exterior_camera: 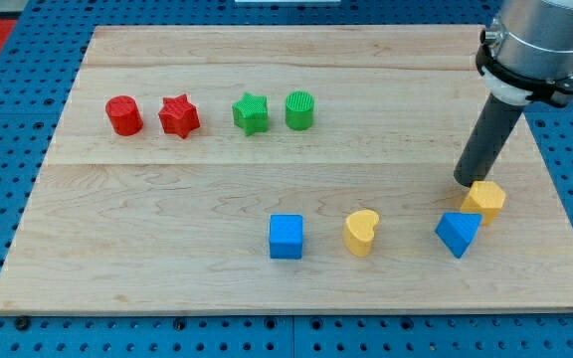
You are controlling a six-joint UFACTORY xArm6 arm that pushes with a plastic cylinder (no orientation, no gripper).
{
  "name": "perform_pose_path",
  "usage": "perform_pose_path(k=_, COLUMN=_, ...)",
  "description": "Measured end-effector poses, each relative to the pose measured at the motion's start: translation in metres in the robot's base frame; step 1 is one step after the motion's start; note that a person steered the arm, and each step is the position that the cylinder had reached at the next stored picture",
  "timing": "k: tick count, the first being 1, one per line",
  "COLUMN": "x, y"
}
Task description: Slide the yellow hexagon to the bottom right
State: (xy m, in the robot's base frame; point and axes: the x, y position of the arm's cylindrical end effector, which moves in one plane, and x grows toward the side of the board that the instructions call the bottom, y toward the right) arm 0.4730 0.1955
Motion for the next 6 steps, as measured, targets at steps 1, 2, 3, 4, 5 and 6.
perform_pose_path(k=1, x=0.002, y=0.003)
perform_pose_path(k=2, x=0.009, y=0.010)
perform_pose_path(k=3, x=0.011, y=0.005)
perform_pose_path(k=4, x=0.011, y=-0.022)
perform_pose_path(k=5, x=0.014, y=-0.027)
perform_pose_path(k=6, x=0.017, y=-0.002)
